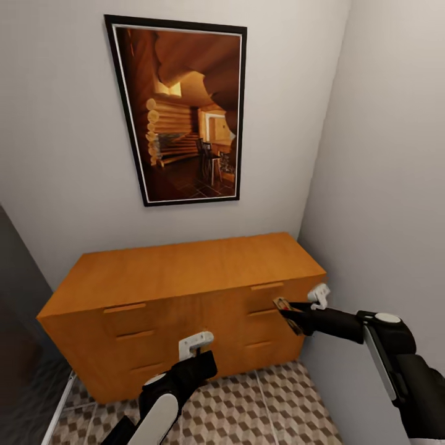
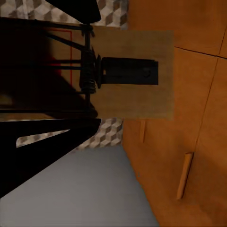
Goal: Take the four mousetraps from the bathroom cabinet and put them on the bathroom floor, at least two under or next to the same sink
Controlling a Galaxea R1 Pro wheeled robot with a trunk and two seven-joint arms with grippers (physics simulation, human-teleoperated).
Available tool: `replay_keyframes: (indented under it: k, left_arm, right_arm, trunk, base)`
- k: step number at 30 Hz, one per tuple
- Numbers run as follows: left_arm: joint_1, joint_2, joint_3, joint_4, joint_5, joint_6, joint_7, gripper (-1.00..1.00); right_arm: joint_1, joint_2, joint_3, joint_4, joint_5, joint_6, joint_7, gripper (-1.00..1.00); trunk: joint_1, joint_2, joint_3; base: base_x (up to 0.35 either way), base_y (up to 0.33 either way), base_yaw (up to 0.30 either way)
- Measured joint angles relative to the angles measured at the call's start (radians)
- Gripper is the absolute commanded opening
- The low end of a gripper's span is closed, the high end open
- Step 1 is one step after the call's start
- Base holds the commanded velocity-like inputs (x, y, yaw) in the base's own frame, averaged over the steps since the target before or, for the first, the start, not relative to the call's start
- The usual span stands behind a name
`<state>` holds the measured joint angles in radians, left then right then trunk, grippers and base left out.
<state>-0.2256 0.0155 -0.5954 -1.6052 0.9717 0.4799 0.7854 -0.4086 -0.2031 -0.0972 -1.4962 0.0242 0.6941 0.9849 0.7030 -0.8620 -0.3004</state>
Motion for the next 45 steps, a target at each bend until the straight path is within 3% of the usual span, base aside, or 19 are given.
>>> replay_keyframes:
  k: [5, 6, 14, 18, 26, 31, 36, 41, 45]
  left_arm:
    - [0.018, 0.061, 0.001, 0.008, -0.013, -0.093, -0.014, -1.00]
    - [0.028, 0.076, 0.002, 0.012, -0.017, -0.134, -0.022, -1.00]
    - [0.039, 0.114, 0.028, 0.014, -0.008, -0.150, -0.032, -1.00]
    - [0.039, 0.117, 0.033, 0.019, -0.008, -0.151, -0.033, -1.00]
    - [0.038, 0.121, 0.037, 0.028, -0.007, -0.151, -0.033, -1.00]
    - [0.038, 0.118, 0.037, 0.036, -0.008, -0.151, -0.033, -1.00]
    - [0.035, 0.107, 0.075, 0.136, -0.006, -0.161, -0.074, -1.00]
    - [0.034, 0.106, 0.104, 0.162, -0.007, -0.171, -0.119, -1.00]
    - [0.034, 0.108, 0.108, 0.164, -0.007, -0.195, -0.124, -1.00]
  right_arm:
    - [0.049, 0.041, 0.006, 0.002, -0.003, -0.086, -0.123, -1.00]
    - [0.073, 0.064, 0.038, 0.002, -0.002, -0.110, -0.160, -1.00]
    - [0.083, 0.103, 0.090, 0.025, -0.001, -0.114, -0.322, -1.00]
    - [0.083, 0.118, 0.106, 0.049, 0.000, -0.114, -0.346, -1.00]
    - [0.082, 0.123, 0.115, 0.108, 0.003, -0.114, -0.372, -1.00]
    - [0.078, 0.123, 0.161, 0.138, 0.004, -0.113, -0.422, -1.00]
    - [0.072, 0.128, 0.183, 0.179, 0.006, -0.103, -0.441, -1.00]
    - [0.060, 0.204, 0.184, 0.299, 0.009, -0.095, -0.559, -1.00]
    - [0.050, 0.224, 0.185, 0.341, 0.011, -0.095, -0.615, -1.00]
  trunk:
    - [0.000, 0.000, 0.000]
    - [0.000, 0.000, 0.000]
    - [0.000, 0.000, 0.000]
    - [0.000, 0.000, 0.000]
    - [0.000, 0.000, 0.000]
    - [0.000, 0.000, 0.000]
    - [0.000, 0.000, 0.000]
    - [0.000, 0.000, 0.000]
    - [0.000, 0.000, 0.000]
  base:
    - [-0.018, 0.000, 0.289]
    - [-0.127, 0.000, 0.289]
    - [-0.287, 0.000, 0.289]
    - [-0.334, 0.000, 0.289]
    - [-0.340, 0.000, 0.289]
    - [-0.341, 0.000, 0.289]
    - [-0.341, 0.050, 0.289]
    - [-0.315, 0.129, 0.289]
    - [-0.118, 0.257, 0.289]
